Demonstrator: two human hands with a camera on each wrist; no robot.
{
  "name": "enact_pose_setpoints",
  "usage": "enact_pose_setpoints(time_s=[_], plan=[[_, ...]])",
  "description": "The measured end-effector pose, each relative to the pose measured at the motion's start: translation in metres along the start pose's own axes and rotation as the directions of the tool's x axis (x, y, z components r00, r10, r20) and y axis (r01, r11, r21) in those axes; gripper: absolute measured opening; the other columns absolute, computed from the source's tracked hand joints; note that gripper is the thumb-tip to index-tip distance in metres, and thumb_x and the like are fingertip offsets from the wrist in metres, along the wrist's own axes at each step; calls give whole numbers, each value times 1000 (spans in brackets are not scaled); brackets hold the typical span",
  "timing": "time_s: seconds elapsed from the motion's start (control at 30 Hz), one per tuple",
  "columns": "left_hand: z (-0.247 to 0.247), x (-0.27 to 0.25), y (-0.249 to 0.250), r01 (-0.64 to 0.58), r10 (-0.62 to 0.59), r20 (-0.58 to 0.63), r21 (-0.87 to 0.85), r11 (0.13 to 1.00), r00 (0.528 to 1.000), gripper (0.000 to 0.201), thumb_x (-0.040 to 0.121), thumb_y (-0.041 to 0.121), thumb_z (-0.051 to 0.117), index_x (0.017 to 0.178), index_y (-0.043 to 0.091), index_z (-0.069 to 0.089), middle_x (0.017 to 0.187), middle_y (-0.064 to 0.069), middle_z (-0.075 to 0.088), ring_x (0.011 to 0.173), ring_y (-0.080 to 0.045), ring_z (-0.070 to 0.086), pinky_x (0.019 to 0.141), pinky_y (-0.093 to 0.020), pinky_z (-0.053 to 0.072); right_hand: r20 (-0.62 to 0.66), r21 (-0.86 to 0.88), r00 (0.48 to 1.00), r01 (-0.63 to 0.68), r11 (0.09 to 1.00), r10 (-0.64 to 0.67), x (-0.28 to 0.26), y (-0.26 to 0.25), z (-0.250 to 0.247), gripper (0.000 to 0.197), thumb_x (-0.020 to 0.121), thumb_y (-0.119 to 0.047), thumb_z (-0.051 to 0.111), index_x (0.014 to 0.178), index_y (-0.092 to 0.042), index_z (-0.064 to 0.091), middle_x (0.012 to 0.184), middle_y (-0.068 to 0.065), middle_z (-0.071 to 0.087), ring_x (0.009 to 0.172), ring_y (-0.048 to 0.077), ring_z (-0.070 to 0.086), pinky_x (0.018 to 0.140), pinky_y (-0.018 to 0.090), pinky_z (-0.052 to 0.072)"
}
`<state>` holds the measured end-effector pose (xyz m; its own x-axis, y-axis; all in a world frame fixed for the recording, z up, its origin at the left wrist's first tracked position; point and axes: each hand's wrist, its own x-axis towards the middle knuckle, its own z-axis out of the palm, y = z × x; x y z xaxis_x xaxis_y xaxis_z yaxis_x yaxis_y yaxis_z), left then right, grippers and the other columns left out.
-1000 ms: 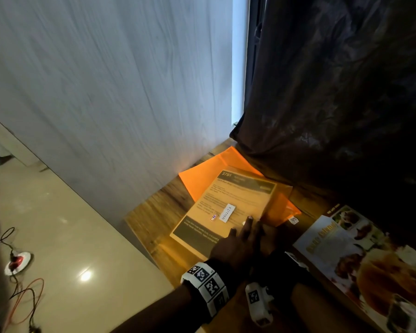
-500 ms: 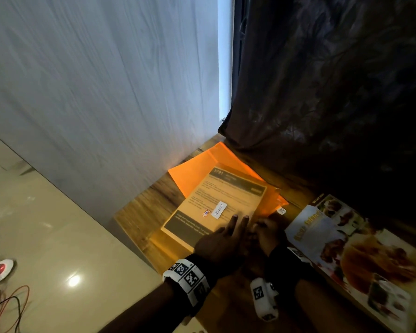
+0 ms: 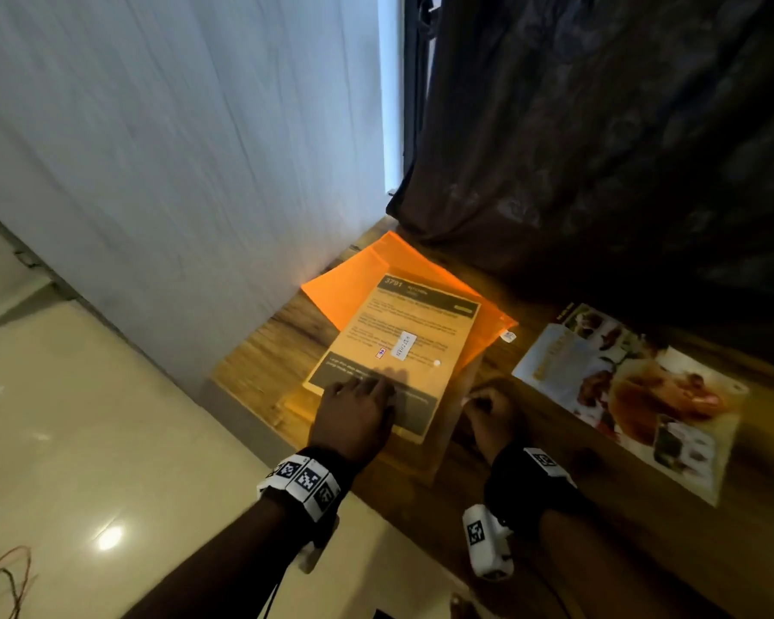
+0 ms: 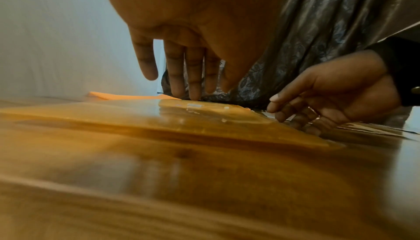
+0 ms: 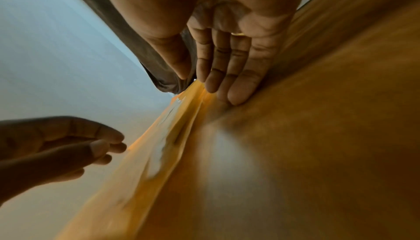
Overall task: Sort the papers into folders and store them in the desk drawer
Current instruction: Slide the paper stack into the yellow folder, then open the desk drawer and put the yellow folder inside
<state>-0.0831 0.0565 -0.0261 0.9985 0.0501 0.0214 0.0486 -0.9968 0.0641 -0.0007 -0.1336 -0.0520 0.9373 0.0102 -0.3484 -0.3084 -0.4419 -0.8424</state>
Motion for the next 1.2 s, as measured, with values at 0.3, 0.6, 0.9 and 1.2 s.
enact_pose_setpoints(time_s=[0.3,0.6,0.9,1.2], plan=[[12,-57,-66,-196,192,-84,-43,980,978,26,80,39,58,101,25,60,102,-1,61,84,-26,60,61,-36,46,-160,-21,987,-5,1000,2,-106,2,36,13,93,-24,59,97,-11,59,89,5,61,78,20,56,63,25,38],[50,-116,-108,13,47,93,-555,832,995,20,98,43,48,106,29,59,104,6,62,86,-8,56,71,-23,43,-85,131,991,-93,987,105,-198,61,98,39,87,-52,60,71,-16,63,68,6,68,62,21,66,65,48,56],[106,-105,-124,713,-178,701,-701,11,691,73,95,63,25,153,19,26,157,-11,31,136,-34,41,112,-52,34,9,438,918,-360,824,396,-177,111,149,43,89,-56,54,117,-24,57,122,4,61,102,21,60,81,44,57],[155,-86,-143,640,-5,803,-479,-601,596,108,71,86,46,152,16,29,143,-13,52,126,-34,55,108,-51,41,30,846,856,-296,443,516,-158,128,190,89,62,-72,66,133,-20,50,132,5,54,120,26,54,84,47,54]])
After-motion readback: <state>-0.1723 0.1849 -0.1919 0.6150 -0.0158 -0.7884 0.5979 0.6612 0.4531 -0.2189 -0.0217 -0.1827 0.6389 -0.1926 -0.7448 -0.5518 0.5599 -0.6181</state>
